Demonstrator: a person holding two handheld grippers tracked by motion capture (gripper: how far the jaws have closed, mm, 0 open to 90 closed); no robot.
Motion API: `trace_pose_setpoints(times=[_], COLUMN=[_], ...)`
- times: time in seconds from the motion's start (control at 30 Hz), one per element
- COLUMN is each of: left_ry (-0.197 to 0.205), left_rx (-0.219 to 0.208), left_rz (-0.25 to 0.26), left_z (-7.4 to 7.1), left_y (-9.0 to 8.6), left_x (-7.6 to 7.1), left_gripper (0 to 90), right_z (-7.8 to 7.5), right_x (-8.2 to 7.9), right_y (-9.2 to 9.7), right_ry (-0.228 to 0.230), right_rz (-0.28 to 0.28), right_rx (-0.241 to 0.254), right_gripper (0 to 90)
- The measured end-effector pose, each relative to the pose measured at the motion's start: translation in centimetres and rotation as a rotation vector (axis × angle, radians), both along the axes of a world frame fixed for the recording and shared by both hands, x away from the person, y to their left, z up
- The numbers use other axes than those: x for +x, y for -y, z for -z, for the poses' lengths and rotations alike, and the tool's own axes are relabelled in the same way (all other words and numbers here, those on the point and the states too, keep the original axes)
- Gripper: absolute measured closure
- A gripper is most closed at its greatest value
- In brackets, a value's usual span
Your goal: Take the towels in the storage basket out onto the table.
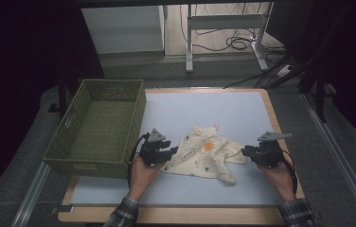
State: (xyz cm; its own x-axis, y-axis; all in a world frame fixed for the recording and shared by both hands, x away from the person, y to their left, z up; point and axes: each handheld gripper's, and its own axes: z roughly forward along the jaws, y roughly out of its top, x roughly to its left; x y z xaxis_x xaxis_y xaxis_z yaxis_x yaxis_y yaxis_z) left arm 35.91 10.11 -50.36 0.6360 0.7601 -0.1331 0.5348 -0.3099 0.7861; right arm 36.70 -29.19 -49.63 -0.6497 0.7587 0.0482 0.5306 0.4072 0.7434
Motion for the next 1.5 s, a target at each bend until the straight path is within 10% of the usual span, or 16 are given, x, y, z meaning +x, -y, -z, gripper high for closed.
trace_pose_setpoints(times=[0.3, 0.5, 0.6, 0.83, 0.93, 1.03, 1.5], left_ry=[-0.067, -0.095, -0.028, 0.187, 0.096, 0.069, -0.043], left_rx=[-0.028, 0.042, 0.084, 0.024, 0.026, 0.077, 0.008], left_rz=[0.060, 0.105, 0.098, -0.018, -0.065, -0.071, -0.061], left_z=[1.2, 2.7, 2.0, -2.6, -2.7, -1.4, 1.7], left_y=[3.1, 4.7, 4.6, 2.7, 2.5, 2.1, -1.2], left_x=[4.7, 4.6, 4.0, 3.2, 4.4, 4.2, -0.4], left_gripper=[45.6, 79.6, 87.7, 87.0, 58.5, 50.3, 59.1], right_z=[1.2, 2.1, 1.5, -3.7, -5.1, -4.4, 0.1], right_x=[3.3, 2.7, 2.6, 3.8, 4.9, 5.6, -0.5], right_y=[-1.7, -2.3, -2.7, -2.4, -2.6, -2.5, -0.3], right_ry=[-0.027, -0.049, -0.027, 0.138, 0.198, 0.151, -0.011], right_rz=[0.012, -0.012, -0.015, 0.034, 0.076, 0.087, -0.030], right_rx=[-0.049, -0.070, -0.108, -0.060, -0.032, -0.061, 0.022], right_gripper=[57.7, 84.1, 86.0, 85.7, 69.4, 64.8, 67.1])
